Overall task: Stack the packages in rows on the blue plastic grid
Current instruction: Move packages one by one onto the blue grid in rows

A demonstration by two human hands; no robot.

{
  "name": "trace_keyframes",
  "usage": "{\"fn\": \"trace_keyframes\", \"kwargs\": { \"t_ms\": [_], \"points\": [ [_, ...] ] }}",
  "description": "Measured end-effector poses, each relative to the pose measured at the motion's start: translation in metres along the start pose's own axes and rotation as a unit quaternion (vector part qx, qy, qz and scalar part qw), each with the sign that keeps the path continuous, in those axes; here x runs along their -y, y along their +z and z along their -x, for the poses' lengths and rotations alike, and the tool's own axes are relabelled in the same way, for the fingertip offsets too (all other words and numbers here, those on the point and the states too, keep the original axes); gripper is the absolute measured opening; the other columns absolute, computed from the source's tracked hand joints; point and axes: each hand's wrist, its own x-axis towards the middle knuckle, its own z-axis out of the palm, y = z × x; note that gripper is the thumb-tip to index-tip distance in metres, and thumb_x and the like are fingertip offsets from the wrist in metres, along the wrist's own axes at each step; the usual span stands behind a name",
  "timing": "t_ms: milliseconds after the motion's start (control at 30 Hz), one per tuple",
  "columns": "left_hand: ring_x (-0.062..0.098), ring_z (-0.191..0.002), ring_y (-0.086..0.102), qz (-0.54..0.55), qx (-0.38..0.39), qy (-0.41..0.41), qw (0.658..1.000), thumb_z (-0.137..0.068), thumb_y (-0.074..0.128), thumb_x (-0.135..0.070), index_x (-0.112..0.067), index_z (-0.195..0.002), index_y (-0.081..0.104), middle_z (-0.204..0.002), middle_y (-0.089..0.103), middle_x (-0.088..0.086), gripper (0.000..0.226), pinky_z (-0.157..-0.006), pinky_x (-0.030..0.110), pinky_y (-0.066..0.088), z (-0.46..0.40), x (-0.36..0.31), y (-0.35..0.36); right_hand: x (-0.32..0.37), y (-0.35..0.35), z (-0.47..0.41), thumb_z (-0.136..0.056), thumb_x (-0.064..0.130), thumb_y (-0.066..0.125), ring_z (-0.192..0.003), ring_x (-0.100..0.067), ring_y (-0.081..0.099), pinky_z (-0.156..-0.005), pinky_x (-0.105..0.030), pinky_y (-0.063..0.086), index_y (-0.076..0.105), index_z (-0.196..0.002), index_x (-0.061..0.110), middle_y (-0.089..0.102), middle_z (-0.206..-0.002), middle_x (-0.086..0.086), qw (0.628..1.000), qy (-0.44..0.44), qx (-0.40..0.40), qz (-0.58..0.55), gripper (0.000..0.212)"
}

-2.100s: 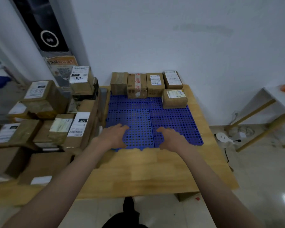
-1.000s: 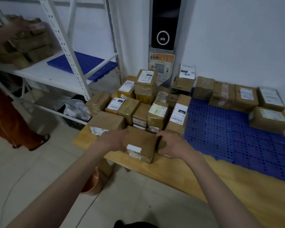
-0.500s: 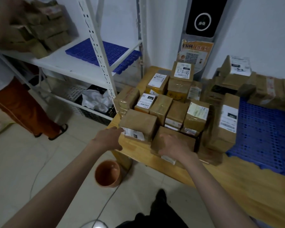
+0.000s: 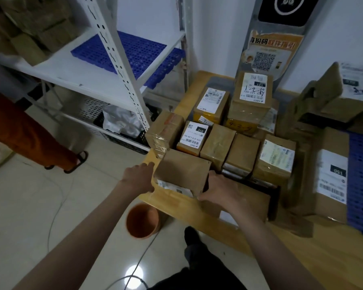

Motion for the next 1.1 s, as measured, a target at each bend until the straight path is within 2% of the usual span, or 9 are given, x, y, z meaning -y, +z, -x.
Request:
{"fn": "trace_keyframes", "kwargs": {
  "t_ms": [233, 367, 467, 600, 800, 900, 1033, 1100],
  "points": [
    [0.029, -0.119, 0.055, 0.024, 0.034, 0.011, 0.999, -0.076, 0.077, -0.046, -0.021, -0.147, 0.023, -0.133, 0.054, 0.007, 0.093, -0.087, 0.040, 0.047, -0.033, -0.006, 0.003, 0.000, 0.001, -0.017, -0.074, 0.051, 0.074, -0.113, -0.026, 0.056, -0.090, -0.040, 0.052, 0.038, -0.136, 0.015, 0.055, -0.127, -0.007, 0.996, 0.029, 0.035, -0.080, 0.080],
    [0.028, -0.108, 0.060, 0.041, 0.029, 0.011, 0.999, -0.076, 0.076, -0.045, -0.017, -0.133, 0.033, -0.119, 0.058, 0.007, 0.077, -0.076, 0.037, 0.045, -0.039, -0.012, 0.005, 0.002, 0.008, -0.014, -0.076, 0.042, 0.078, -0.118, -0.027, 0.054, -0.095, -0.044, 0.050, 0.028, -0.145, 0.016, 0.052, -0.131, -0.008, 0.988, 0.030, 0.034, -0.148, 0.089],
    [0.028, -0.101, 0.061, 0.051, 0.016, 0.009, 0.999, -0.077, 0.075, -0.044, -0.015, -0.124, 0.036, -0.113, 0.058, 0.007, 0.067, -0.070, 0.034, 0.042, -0.036, -0.013, 0.006, 0.005, 0.011, -0.010, -0.078, 0.034, 0.077, -0.114, -0.028, 0.057, -0.093, -0.045, 0.051, 0.020, -0.149, 0.014, 0.057, -0.125, -0.008, 0.982, 0.023, 0.023, -0.187, 0.093],
    [0.028, -0.099, 0.060, 0.067, -0.010, 0.001, 0.998, -0.077, 0.075, -0.042, -0.016, -0.121, 0.036, -0.110, 0.057, 0.007, 0.064, -0.069, 0.033, 0.041, -0.021, -0.008, 0.003, 0.012, 0.009, 0.003, -0.079, 0.034, 0.075, -0.112, -0.029, 0.058, -0.094, -0.049, 0.049, 0.014, -0.149, 0.015, 0.059, -0.122, -0.007, 0.981, 0.012, 0.002, -0.195, 0.095],
    [0.028, -0.094, 0.060, 0.074, -0.056, 0.012, 0.996, -0.072, 0.076, -0.045, -0.018, -0.121, 0.039, -0.100, 0.055, 0.004, 0.067, -0.067, 0.034, 0.042, 0.018, 0.000, -0.003, 0.015, 0.011, 0.039, -0.075, 0.037, 0.078, -0.116, -0.027, 0.056, -0.094, -0.046, 0.049, 0.015, -0.149, 0.021, 0.058, -0.127, -0.004, 0.979, 0.001, -0.041, -0.201, 0.098],
    [0.027, -0.093, 0.060, 0.077, -0.068, 0.026, 0.994, -0.071, 0.075, -0.048, -0.019, -0.122, 0.040, -0.093, 0.048, 0.000, 0.069, -0.067, 0.033, 0.041, 0.043, -0.005, 0.000, 0.008, 0.018, 0.068, -0.073, 0.040, 0.079, -0.116, -0.026, 0.057, -0.090, -0.044, 0.052, 0.021, -0.146, 0.026, 0.059, -0.126, -0.001, 0.977, 0.003, -0.065, -0.204, 0.093],
    [0.028, -0.100, 0.059, 0.075, -0.072, 0.058, 0.993, -0.071, 0.075, -0.051, -0.019, -0.130, 0.038, -0.108, 0.056, 0.006, 0.077, -0.068, 0.033, 0.042, 0.077, -0.024, 0.008, -0.008, 0.031, 0.112, -0.073, 0.041, 0.077, -0.114, -0.027, 0.057, -0.087, -0.045, 0.053, 0.024, -0.144, 0.026, 0.060, -0.124, -0.001, 0.973, 0.036, -0.066, -0.219, 0.089],
    [0.029, -0.101, 0.059, 0.075, -0.076, 0.082, 0.991, -0.071, 0.076, -0.051, -0.020, -0.137, 0.034, -0.110, 0.058, 0.007, 0.083, -0.069, 0.035, 0.046, 0.096, -0.038, 0.013, -0.018, 0.041, 0.138, -0.074, 0.040, 0.077, -0.114, -0.027, 0.056, -0.087, -0.045, 0.053, 0.025, -0.144, 0.025, 0.060, -0.122, -0.002, 0.970, 0.053, -0.074, -0.224, 0.089]
  ]
}}
